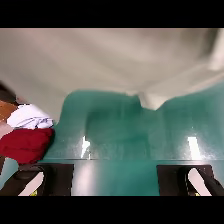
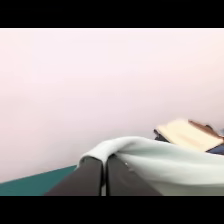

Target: Fold the shirts.

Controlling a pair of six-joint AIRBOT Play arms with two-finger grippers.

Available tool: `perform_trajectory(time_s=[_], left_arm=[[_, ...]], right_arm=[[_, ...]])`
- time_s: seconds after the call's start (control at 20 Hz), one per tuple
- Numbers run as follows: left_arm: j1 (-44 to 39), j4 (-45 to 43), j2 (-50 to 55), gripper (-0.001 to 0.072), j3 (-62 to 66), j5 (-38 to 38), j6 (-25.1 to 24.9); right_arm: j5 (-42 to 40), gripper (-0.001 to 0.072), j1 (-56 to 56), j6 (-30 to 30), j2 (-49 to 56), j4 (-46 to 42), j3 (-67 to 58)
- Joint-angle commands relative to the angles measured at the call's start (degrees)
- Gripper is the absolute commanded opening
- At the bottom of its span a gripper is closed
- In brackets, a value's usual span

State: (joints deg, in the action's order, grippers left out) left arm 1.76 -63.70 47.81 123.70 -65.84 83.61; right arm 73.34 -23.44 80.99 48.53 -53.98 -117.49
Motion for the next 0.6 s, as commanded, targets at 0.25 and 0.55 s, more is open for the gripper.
perform_trajectory(time_s=[0.25, 0.55], left_arm=[[0.07, -0.9, 1.07, 0.0023, -21.46, -4.55, 0.57], [0.07, -0.5, 17.59, 0.0024, -39.63, -5.66, 0.39]], right_arm=[[11.1, 0.0012, 2.86, 2.05, 9.66, -0.39, 3.45], [17.2, 0.0012, 19.52, 2.54, 26.08, -16.46, 17.51]])
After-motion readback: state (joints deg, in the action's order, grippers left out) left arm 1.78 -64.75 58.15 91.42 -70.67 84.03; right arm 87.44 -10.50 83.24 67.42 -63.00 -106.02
